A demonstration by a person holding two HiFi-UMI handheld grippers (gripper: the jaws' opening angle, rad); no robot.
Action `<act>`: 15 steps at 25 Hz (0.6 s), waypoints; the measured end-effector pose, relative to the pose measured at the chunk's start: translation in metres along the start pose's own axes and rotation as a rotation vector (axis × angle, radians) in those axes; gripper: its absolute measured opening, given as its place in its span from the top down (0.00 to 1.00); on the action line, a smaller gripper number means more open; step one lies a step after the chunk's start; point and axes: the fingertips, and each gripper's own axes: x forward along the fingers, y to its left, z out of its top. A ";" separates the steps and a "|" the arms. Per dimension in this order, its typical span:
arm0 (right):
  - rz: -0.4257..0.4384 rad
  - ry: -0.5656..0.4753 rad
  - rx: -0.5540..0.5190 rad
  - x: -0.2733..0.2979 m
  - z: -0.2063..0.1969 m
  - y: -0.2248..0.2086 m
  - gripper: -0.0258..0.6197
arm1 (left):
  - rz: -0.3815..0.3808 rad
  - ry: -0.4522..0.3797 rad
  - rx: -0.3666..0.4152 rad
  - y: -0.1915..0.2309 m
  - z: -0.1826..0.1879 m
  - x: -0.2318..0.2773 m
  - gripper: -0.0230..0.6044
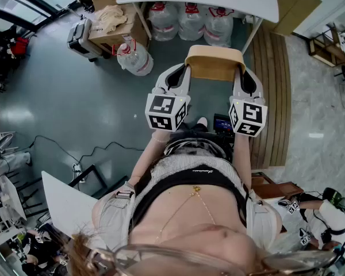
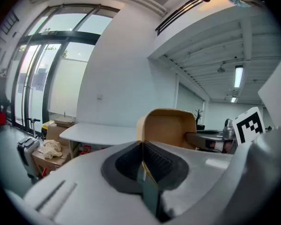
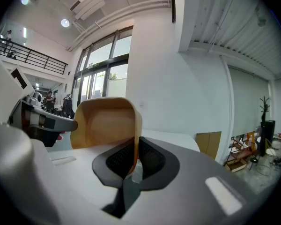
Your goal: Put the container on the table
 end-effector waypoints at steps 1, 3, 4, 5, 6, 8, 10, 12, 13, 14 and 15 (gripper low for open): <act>0.001 -0.002 0.005 0.000 -0.002 -0.002 0.91 | 0.000 0.000 0.001 -0.002 -0.002 0.002 0.95; 0.007 -0.008 0.017 -0.001 -0.005 -0.006 0.90 | 0.003 -0.001 0.005 -0.005 -0.004 0.005 0.95; 0.010 -0.011 0.022 -0.001 -0.007 -0.008 0.90 | 0.005 -0.001 0.009 -0.007 -0.005 0.007 0.95; 0.014 -0.013 0.027 -0.001 -0.009 -0.011 0.89 | 0.009 -0.001 0.012 -0.008 -0.006 0.009 0.95; 0.018 -0.014 0.029 -0.001 -0.010 -0.013 0.89 | 0.012 -0.001 0.015 -0.010 -0.007 0.010 0.95; 0.021 -0.013 0.031 0.001 -0.012 -0.018 0.89 | 0.018 0.001 0.014 -0.013 -0.008 0.015 0.95; 0.023 -0.010 0.028 0.002 -0.012 -0.023 0.89 | 0.023 0.003 0.009 -0.016 -0.008 0.019 0.95; 0.025 -0.009 0.024 0.005 -0.010 -0.028 0.89 | 0.032 0.001 0.007 -0.018 -0.006 0.024 0.95; 0.026 -0.009 0.023 0.008 -0.009 -0.030 0.89 | 0.038 -0.001 0.008 -0.018 -0.005 0.026 0.95; 0.028 -0.010 0.022 0.010 -0.009 -0.032 0.89 | 0.044 -0.002 0.008 -0.018 -0.005 0.028 0.95; 0.031 -0.011 0.022 0.013 -0.008 -0.033 0.90 | 0.049 -0.004 0.007 -0.018 -0.004 0.029 0.95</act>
